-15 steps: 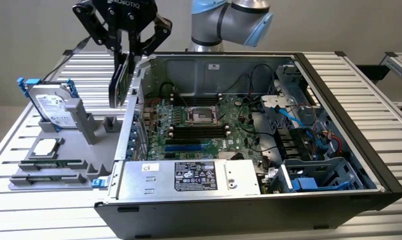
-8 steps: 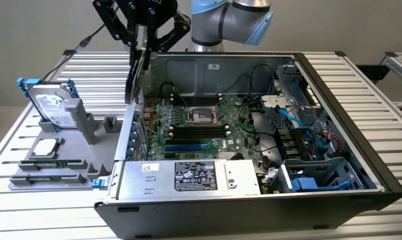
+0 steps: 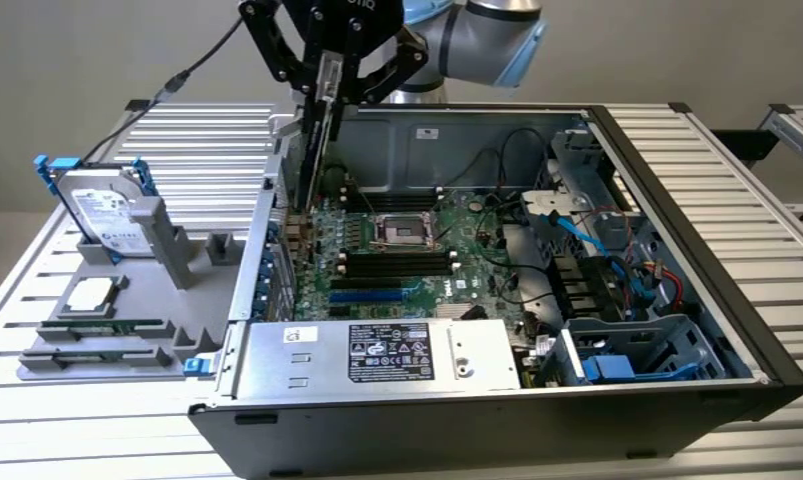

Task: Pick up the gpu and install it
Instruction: 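Pick up the gpu and move the gpu toward the slot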

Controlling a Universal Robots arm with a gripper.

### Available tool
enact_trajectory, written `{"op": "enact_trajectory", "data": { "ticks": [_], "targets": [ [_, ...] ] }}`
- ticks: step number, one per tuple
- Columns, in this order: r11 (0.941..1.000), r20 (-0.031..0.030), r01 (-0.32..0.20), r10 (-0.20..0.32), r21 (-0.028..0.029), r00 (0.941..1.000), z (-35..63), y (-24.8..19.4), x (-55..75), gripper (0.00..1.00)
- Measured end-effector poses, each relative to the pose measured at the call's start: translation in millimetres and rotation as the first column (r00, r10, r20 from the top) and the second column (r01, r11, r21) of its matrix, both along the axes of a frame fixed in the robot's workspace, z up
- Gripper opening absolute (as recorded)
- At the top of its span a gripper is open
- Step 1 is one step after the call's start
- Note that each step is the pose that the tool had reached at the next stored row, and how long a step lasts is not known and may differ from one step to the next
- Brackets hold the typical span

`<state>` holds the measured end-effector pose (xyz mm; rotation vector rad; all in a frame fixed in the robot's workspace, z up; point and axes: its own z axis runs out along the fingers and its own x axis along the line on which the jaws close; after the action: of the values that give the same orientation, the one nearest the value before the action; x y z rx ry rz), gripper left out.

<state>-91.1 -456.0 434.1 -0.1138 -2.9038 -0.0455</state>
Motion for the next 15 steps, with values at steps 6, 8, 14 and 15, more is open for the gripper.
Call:
{"op": "enact_trajectory", "data": {
  "ticks": [6, 8, 14, 15],
  "targets": [
    [0.9998, 0.0183, -0.003, 0.004, -0.0214, 0.9998, -3.4, 0.1, 13.8, 0.27],
    [0.9996, 0.0307, -0.006, 0.006, -0.0262, 0.9995, -4.5, 0.2, 16.5, 0.27],
    [0.9994, 0.09, -0.02, 0.023, -0.0282, 0.9957, -6.7, 0.3, 19.1, 0.27],
    [0.9993, 0.0998, -0.024, 0.027, -0.0283, 0.9947, -7.1, 0.3, 19.3, 0.27]
  ]
}}
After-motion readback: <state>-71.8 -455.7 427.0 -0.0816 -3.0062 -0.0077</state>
